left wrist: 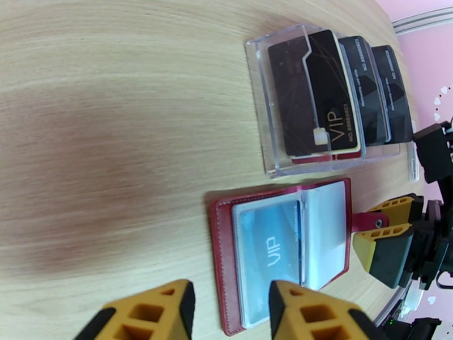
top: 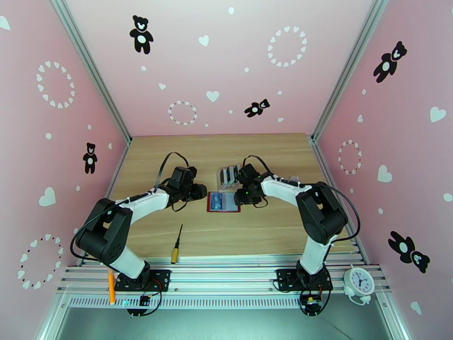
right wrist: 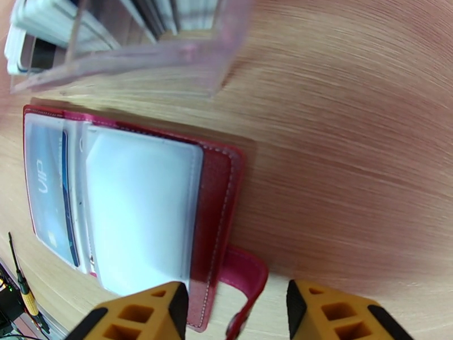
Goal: Put the credit cards into the card holder
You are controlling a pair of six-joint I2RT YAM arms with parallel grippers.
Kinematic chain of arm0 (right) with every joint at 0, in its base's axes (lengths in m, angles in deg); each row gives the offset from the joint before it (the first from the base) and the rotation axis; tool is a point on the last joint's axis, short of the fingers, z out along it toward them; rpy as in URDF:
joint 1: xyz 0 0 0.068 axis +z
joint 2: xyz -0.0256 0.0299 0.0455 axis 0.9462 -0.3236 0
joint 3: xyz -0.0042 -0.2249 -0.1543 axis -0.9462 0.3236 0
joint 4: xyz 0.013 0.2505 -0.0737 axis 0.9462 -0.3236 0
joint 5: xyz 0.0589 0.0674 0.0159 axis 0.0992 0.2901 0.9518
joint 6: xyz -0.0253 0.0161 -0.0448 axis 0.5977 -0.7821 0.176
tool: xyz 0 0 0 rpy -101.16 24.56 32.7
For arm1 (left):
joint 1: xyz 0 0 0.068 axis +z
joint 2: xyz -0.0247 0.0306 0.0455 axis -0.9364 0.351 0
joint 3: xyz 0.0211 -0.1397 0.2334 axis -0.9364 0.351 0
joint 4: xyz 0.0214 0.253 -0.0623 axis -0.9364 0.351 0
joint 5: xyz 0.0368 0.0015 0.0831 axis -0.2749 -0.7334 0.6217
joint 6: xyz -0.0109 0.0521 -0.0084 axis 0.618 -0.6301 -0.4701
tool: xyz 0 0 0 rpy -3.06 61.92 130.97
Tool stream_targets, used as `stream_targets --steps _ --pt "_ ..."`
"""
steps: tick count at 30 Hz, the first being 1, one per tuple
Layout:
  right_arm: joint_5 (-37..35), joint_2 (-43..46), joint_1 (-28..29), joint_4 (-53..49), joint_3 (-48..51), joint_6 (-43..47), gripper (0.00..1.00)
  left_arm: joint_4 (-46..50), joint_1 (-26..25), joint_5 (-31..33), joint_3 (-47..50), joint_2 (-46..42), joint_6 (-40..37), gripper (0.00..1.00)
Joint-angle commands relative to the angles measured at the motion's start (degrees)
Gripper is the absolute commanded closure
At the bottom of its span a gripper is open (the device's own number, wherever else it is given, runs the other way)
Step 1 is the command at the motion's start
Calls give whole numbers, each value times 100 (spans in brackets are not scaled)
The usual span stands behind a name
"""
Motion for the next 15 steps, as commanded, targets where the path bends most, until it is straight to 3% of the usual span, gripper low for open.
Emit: stream_targets --steps 1,9,15 --pt "6 -128 -48 60 -179 -13 50 -48 52 -87 -40 104 16 58" --pt "6 -189 -77 -15 -265 47 56 -93 48 -139 -40 157 52 58" --pt "32 -149 -86 -57 -280 76 68 -103 48 -163 -58 208 60 58"
